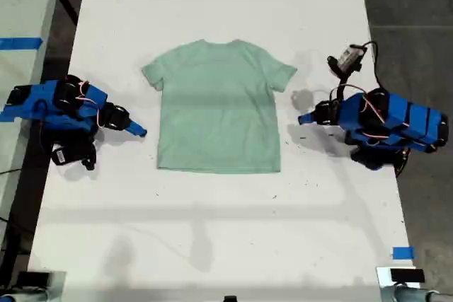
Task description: Fold tshirt
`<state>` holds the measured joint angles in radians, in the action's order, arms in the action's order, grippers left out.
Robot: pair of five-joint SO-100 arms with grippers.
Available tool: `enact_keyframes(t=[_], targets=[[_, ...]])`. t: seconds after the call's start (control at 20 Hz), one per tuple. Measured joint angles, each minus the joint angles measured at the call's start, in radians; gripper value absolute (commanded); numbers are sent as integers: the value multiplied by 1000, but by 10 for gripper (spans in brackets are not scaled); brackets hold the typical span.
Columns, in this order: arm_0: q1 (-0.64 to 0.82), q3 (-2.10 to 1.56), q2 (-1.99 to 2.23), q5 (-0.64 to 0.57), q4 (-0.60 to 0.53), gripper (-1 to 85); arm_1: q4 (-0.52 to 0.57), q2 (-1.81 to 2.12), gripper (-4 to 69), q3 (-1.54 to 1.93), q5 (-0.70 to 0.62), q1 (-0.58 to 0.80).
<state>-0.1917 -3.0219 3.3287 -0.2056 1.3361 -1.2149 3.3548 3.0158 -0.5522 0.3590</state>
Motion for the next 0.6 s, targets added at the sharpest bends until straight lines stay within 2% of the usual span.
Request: enact_keyframes(t=[0.1, 0.15, 0.2, 0.25, 0.3, 0.4, 0.5, 0.6], targets=[[37, 0, 0, 44, -5, 7, 0, 0, -12, 0, 48, -28], [143, 0, 0, 74, -5, 6, 0, 0, -12, 0, 172, -63], [233, 0, 0, 84, -5, 5, 0, 3, -12, 0, 353, -64], [268, 0, 0, 92, -5, 4, 0, 2, -12, 0, 503, -60], [275, 0, 0, 94, -2, 3, 0, 2, -12, 0, 589, -58], [279, 0, 0, 94, 0, 11, -6, 2, -12, 0, 638, -74], [291, 0, 0, 112, 8, 97, -6, 2, -12, 0, 655, -72], [302, 0, 5, 150, 15, 8, -6, 2, -12, 0, 658, -71]])
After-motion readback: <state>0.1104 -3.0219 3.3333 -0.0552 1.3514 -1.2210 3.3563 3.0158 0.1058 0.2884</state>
